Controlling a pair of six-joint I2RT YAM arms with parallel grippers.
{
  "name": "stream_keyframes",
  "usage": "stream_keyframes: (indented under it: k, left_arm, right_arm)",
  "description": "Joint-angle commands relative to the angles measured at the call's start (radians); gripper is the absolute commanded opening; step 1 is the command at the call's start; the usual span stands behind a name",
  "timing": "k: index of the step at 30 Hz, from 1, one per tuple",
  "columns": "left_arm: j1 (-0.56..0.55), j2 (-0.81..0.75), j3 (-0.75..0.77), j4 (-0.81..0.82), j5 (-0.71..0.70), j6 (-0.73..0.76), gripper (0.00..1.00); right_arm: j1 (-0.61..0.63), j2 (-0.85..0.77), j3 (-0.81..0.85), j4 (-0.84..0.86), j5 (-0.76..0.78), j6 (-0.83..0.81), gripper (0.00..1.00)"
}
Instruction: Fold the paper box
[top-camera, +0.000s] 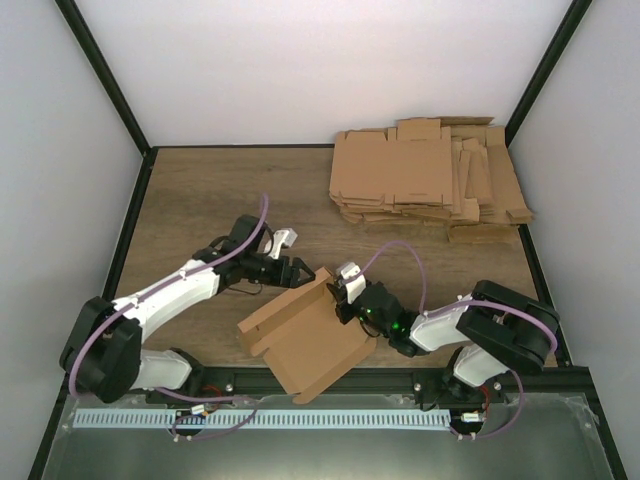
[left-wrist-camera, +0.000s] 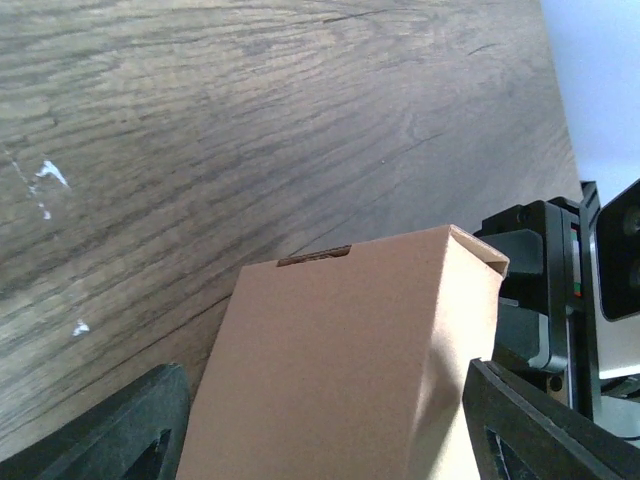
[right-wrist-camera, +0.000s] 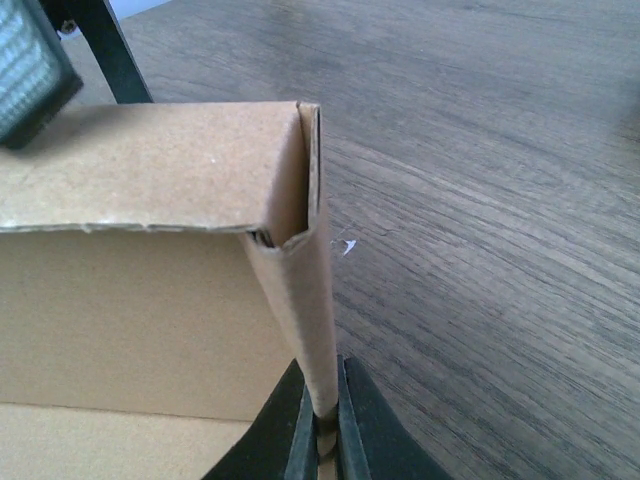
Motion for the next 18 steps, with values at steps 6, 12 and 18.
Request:
stream_keyframes:
  k: [6,12,18]
  left_arm:
    - [-0.004,0.038,-0.020,0.056,0.088,0.025,0.71]
    - [-0.007,0.043,-0.028,0.065,0.098,0.029,0.71]
    - [-0.012,0.052,-0.044,0.082,0.112,0.032,0.71]
  right_arm:
    - [0.010,0.011,0.031,0.016,0.009,-0.006,0.06]
    - [0.010,0.013,0.031,0.016,0.009,-0.005,0.07]
    - [0.010,0.013,0.034,0.015,0.009,-0.006,0.08]
